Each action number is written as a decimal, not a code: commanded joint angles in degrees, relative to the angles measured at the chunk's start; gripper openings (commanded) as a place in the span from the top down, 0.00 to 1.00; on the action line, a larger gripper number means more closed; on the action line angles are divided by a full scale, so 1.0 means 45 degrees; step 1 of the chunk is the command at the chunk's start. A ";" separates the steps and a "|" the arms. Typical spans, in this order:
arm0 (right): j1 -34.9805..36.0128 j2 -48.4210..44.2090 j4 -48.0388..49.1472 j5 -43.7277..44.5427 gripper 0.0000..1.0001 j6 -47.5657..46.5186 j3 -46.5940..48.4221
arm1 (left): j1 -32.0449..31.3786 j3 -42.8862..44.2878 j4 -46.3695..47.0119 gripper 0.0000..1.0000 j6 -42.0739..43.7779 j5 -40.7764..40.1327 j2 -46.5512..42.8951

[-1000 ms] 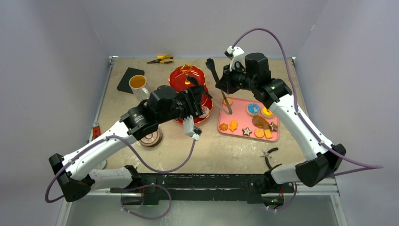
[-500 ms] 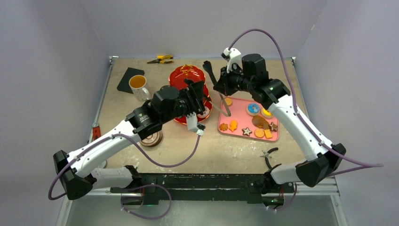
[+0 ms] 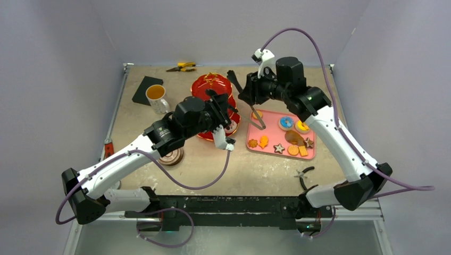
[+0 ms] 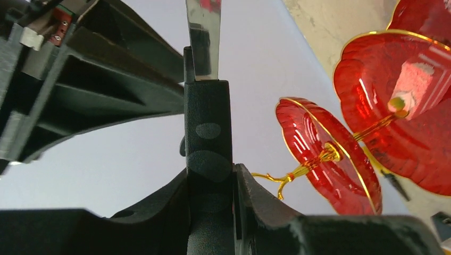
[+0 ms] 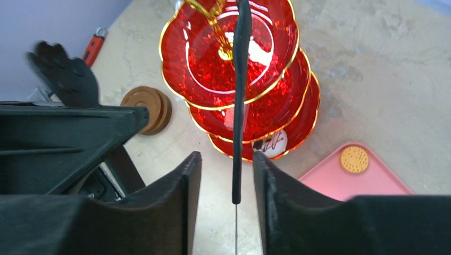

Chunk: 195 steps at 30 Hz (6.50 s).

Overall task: Serve the afternoon tea
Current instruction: Pick up the clamp from the center of the board, then pick up the desert from the tray.

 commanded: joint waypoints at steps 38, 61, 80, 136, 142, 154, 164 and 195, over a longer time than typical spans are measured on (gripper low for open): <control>-0.0115 -0.4218 0.9256 -0.1151 0.01 0.3525 -0.2190 | 0.0039 0.2809 0.3320 1.00 -1.8174 0.1982 -0.0493; 0.0008 -0.2771 0.7059 -0.1399 0.01 0.3276 -0.1503 | 0.0009 0.2759 0.3443 1.00 -1.6993 0.1574 -0.0316; 0.0211 -0.2117 0.7276 -0.2003 0.01 0.3417 -0.1050 | 0.0020 0.2817 0.2932 1.00 -1.6865 0.1806 -0.0171; 0.0224 -0.3630 1.0416 -0.2301 0.42 0.3591 -0.3521 | 0.0018 0.3115 0.2403 0.31 -1.6297 0.1107 -0.0016; 0.0233 -0.4105 0.9509 -0.0977 0.50 0.2983 -0.4312 | 0.0018 0.3381 0.2573 0.12 -1.6558 0.0894 -0.0127; 0.0236 -0.5001 0.7807 0.4538 0.50 0.1914 -0.6708 | 0.0009 0.3933 0.1631 0.04 -1.8083 0.0936 -0.0800; 0.0227 -0.6640 0.5936 0.8346 0.43 0.2768 -0.8609 | 0.0025 0.3826 0.1862 0.02 -1.8608 -0.0928 -0.0544; -0.0168 -0.4390 0.9999 1.4877 0.38 0.3670 -1.2027 | 0.0269 0.4161 0.1508 0.01 -1.9916 -0.2352 0.0290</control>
